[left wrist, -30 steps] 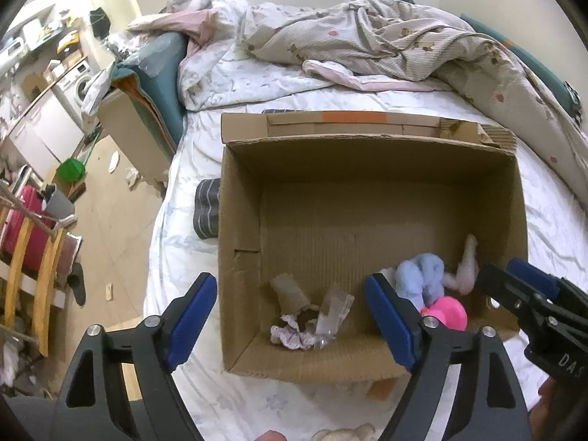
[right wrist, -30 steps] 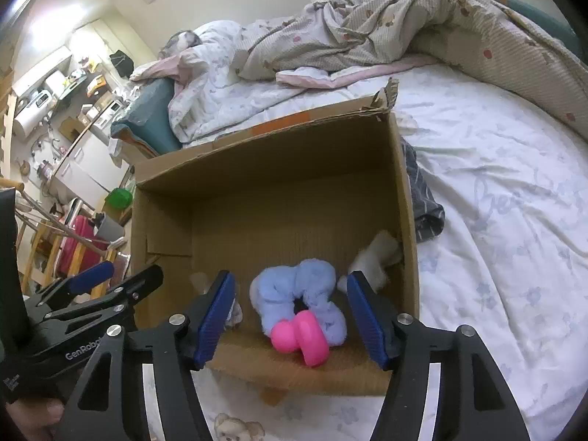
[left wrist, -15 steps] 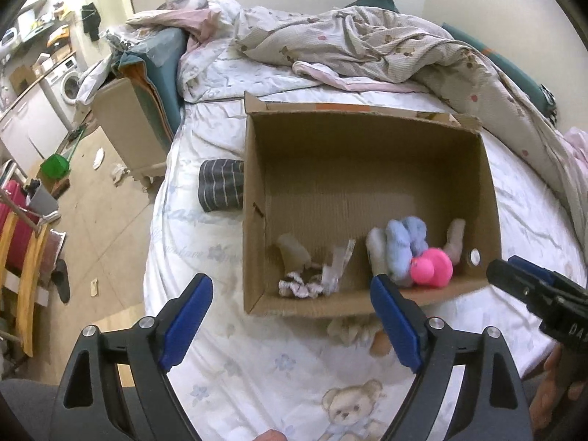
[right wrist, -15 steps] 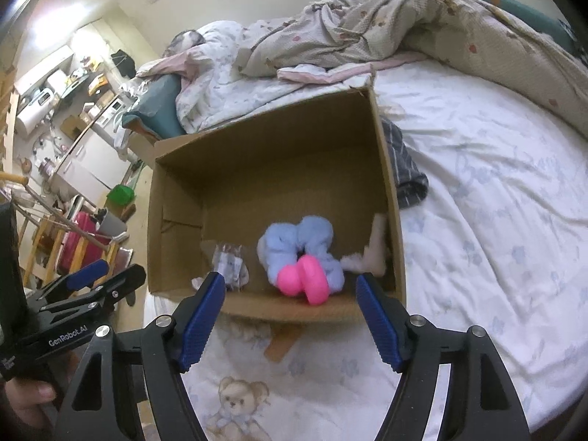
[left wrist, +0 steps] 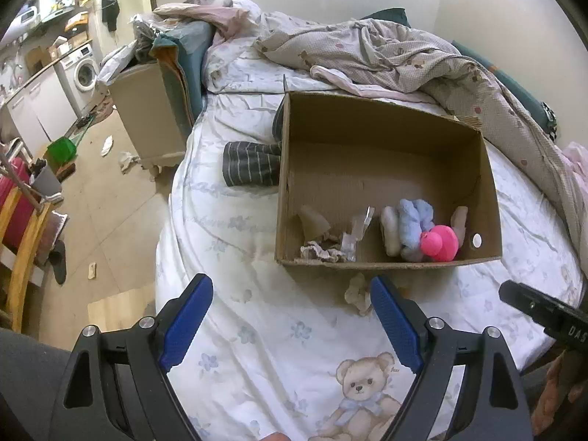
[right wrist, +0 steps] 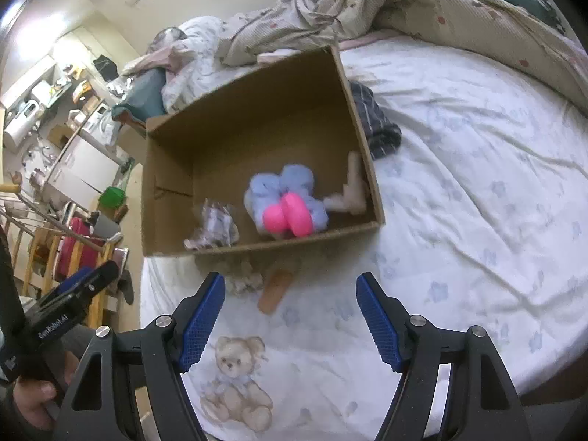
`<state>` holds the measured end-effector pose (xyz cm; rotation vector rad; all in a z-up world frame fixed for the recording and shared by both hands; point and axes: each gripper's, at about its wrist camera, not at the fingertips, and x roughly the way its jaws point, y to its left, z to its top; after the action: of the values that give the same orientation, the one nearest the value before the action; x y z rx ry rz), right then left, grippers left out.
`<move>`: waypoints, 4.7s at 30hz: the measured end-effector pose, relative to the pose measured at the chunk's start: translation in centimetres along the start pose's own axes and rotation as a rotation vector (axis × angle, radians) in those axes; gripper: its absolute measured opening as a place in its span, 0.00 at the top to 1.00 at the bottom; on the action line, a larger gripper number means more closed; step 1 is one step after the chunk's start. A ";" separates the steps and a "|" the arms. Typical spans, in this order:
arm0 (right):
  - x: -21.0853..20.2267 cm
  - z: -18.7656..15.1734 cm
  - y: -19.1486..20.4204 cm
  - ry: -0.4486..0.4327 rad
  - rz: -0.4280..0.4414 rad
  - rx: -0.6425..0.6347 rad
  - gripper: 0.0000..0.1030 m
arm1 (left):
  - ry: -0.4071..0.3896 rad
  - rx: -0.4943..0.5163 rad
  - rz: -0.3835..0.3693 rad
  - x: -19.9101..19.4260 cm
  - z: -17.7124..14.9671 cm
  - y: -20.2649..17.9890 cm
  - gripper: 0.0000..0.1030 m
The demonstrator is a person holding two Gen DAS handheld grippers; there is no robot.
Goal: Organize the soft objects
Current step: 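Lift the open right tool out of the box, then grasp the small peach-coloured piece on the sheet with the right tool, then grasp the crumpled white lace item beside the box with the left tool, then carry the white lace into the box with the left tool while the right tool carries the peach piece in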
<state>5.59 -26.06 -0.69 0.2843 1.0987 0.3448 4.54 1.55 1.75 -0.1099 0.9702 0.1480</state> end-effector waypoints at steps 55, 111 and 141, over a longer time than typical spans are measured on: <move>9.0 -3.1 1.7 0.242 0.011 0.009 0.94 | 0.191 0.047 -0.066 7.6 -1.6 -3.1 0.17; -1.5 -0.3 3.3 -0.002 0.134 -0.044 0.94 | 0.034 0.034 -0.077 -1.5 1.7 -0.8 0.89; 1.1 8.5 0.4 -0.075 0.143 -0.022 0.94 | -0.001 0.097 -0.108 6.5 9.2 -3.3 0.89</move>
<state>13.70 -25.71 2.19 0.3542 1.0023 0.4694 16.18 0.29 1.57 -0.0734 0.9665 0.0017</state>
